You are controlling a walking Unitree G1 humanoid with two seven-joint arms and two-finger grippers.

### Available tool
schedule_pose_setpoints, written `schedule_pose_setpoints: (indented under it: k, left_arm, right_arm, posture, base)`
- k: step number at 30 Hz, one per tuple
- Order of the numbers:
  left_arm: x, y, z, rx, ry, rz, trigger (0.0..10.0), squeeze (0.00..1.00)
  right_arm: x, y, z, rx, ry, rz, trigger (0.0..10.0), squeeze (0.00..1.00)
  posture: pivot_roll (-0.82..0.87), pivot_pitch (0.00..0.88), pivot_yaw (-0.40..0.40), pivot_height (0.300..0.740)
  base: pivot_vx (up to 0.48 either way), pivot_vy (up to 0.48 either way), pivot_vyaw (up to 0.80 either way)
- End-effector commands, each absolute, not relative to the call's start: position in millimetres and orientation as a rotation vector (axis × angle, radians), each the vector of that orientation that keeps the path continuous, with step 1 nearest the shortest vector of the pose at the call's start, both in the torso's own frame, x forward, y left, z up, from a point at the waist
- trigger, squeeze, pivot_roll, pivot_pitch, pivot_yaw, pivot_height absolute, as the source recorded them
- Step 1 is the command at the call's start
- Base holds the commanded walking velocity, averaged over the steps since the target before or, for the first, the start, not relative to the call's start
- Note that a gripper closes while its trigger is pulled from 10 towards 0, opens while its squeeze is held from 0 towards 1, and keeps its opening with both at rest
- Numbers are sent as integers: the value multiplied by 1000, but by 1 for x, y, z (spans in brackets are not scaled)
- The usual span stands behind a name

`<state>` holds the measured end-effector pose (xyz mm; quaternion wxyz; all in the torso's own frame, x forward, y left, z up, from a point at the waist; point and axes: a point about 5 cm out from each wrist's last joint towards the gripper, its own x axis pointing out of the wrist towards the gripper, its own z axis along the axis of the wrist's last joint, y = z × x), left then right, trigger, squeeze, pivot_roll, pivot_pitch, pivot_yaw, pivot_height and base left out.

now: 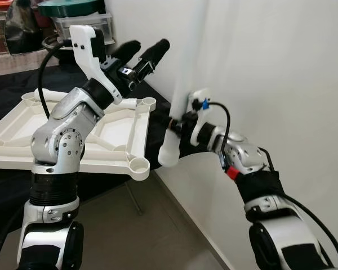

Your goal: Building children table

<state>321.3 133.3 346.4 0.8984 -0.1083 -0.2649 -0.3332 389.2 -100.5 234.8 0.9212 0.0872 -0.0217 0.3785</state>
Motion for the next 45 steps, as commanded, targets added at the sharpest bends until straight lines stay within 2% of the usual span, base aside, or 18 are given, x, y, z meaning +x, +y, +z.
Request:
schedule_pose_setpoints:
  k: [1,2,3,5,7,9,12,13,18,21,22,32,45]
  left_arm:
    - [318,135,342,-223,-544,-667,10000,0]
    - [318,135,342,-223,-544,-667,10000,0]
    - [317,136,335,-219,-525,-650,10000,0]
    - [317,136,335,-219,-525,-650,10000,0]
    - [312,136,311,-140,-464,-616,10000,0]
    - [312,136,311,-140,-464,-616,10000,0]
    - [307,131,288,-39,-394,-606,10000,0]
    - [300,128,268,30,-325,-630,10000,1000]
    - [297,127,255,91,-283,-640,10000,1000]
    - [297,127,242,196,-245,-627,10000,1000]
    - [297,127,236,245,-235,-619,10000,0]
    - [303,132,233,418,-277,-520,10000,0]
    - [303,124,225,407,-262,-561,10000,0]
  right_arm:
    - [398,-112,246,216,-92,653,0,0]
    - [398,-112,246,216,-92,653,0,0]
    - [403,-120,254,246,-125,573,0,0]
    - [403,-120,254,246,-125,573,0,0]
    - [405,-129,277,340,-233,488,0,0]
    - [405,-129,277,340,-233,488,0,0]
    - [401,-128,294,417,-311,515,0,0]
    - [395,-119,301,442,-345,604,0,0]
    - [391,-113,303,447,-355,664,0,0]
    - [384,-104,300,433,-352,735,0,0]
    - [380,-99,297,420,-347,767,0,0]
    - [361,-81,280,365,-314,875,0,0]
    - [349,-71,279,386,-293,936,0,0]
  posture:
    - [90,0,-40,740]
    - [90,0,-40,740]
    - [92,0,-39,740]
    - [92,0,-39,740]
    - [89,0,-36,740]
    - [89,0,-36,740]
    - [92,0,-41,740]
    - [90,0,-40,740]
    - [93,2,-41,740]
    - [90,5,-39,740]
    - [91,6,-40,740]
    - [90,7,-40,740]
    - [84,9,-38,740]
  base:
    - [0,0,0]
    - [0,0,0]
    - [0,0,0]
    - [0,0,0]
    - [0,0,0]
    - [0,0,0]
    - [0,0,0]
    - [0,0,0]
    - [0,0,0]
    - [0,0,0]
    - [0,0,0]
    - [0,0,0]
    - [0,0,0]
